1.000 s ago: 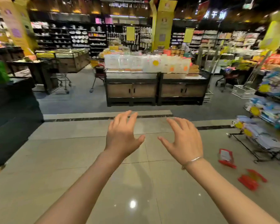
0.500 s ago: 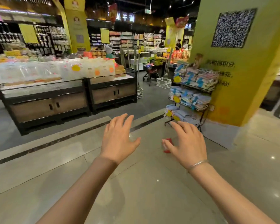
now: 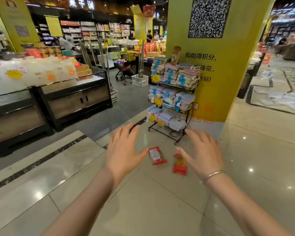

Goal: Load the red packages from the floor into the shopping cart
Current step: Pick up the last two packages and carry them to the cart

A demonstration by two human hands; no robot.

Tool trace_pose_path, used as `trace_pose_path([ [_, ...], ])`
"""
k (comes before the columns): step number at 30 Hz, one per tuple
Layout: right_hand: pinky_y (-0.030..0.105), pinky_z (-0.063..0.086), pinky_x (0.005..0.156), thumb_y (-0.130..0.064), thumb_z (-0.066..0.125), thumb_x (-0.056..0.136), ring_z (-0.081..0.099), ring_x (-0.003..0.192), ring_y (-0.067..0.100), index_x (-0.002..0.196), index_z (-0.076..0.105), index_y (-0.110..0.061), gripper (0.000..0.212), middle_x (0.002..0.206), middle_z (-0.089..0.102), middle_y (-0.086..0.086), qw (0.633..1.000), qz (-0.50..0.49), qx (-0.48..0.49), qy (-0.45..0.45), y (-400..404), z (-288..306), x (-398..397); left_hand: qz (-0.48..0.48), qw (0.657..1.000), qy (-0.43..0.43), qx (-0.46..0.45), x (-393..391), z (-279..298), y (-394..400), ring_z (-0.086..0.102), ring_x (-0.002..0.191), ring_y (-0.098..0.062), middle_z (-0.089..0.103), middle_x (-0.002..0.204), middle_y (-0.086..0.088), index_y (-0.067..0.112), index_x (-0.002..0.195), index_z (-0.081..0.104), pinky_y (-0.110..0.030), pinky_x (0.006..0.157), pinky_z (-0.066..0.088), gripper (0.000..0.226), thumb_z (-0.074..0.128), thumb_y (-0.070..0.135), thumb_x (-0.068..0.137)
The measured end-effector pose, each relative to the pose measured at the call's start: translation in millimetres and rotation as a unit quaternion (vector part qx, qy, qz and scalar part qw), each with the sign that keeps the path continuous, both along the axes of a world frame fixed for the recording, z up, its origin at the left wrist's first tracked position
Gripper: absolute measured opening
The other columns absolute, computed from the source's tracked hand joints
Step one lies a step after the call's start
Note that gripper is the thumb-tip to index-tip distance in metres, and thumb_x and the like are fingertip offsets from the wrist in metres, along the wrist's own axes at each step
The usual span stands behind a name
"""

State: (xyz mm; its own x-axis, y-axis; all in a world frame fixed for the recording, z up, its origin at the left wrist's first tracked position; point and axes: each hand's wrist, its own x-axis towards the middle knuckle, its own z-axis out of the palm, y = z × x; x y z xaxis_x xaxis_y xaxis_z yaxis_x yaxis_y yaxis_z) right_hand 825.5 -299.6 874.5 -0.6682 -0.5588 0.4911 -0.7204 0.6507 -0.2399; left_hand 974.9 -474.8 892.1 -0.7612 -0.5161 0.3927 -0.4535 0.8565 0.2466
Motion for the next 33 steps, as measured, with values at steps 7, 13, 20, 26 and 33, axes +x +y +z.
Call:
trace_pose_path([
  [7,0.049,0.046,0.096,-0.047,0.074,0.078,0.054,0.119,0.038,0.129,0.06,-0.018,0.06,0.129,0.061,0.014,1.0,-0.018,0.008,-0.004,-72.3,-23.1,-129.5,-0.029,1.0,-0.011,0.001,-147.0,-21.7,-73.8,0.028,0.142,-0.023,0.034,0.154,0.0,0.024,0.149,0.032,-0.042,0.114,0.03,0.076,0.061,0.052,0.084],
  [13,0.052,0.047,0.098,-0.043,0.078,0.075,0.053,0.121,0.038,0.131,0.06,-0.019,0.064,0.13,0.061,0.013,0.999,-0.033,0.024,-0.03,-136.4,-28.9,-255.7,-0.028,0.999,0.015,0.013,-280.2,-34.2,-138.5,0.053,0.121,-0.034,0.058,0.132,-0.01,0.019,0.132,0.05,-0.052,0.096,0.048,0.072,0.08,0.039,0.07],
  [20,0.053,0.052,0.09,-0.043,0.081,0.071,0.059,0.112,0.04,0.124,0.065,-0.016,0.062,0.121,0.065,0.016,0.997,-0.048,0.046,-0.049,-196.1,-57.6,-372.0,-0.042,0.998,-0.006,0.047,-396.8,-60.6,-206.5,0.049,0.127,-0.037,0.052,0.141,-0.012,0.012,0.137,0.051,-0.051,0.101,0.045,0.073,0.078,0.04,0.074],
  [26,0.049,0.043,0.1,-0.044,0.075,0.078,0.051,0.122,0.038,0.131,0.06,-0.019,0.061,0.132,0.059,0.011,0.989,-0.083,0.056,-0.113,-254.5,-100.0,-468.6,-0.065,0.993,-0.044,0.088,-507.2,-107.9,-275.0,0.041,0.136,-0.032,0.047,0.147,-0.009,0.015,0.141,0.047,-0.049,0.108,0.039,0.072,0.073,0.043,0.079],
  [33,0.047,0.036,0.11,-0.053,0.065,0.083,0.041,0.135,0.032,0.141,0.049,-0.025,0.066,0.145,0.049,0.006,0.963,-0.136,0.122,-0.199,-339.6,-156.2,-586.7,-0.057,0.978,-0.07,0.186,-637.2,-166.9,-371.9,0.04,0.134,-0.032,0.045,0.147,-0.01,0.013,0.141,0.047,-0.047,0.103,0.043,0.072,0.075,0.039,0.079],
])
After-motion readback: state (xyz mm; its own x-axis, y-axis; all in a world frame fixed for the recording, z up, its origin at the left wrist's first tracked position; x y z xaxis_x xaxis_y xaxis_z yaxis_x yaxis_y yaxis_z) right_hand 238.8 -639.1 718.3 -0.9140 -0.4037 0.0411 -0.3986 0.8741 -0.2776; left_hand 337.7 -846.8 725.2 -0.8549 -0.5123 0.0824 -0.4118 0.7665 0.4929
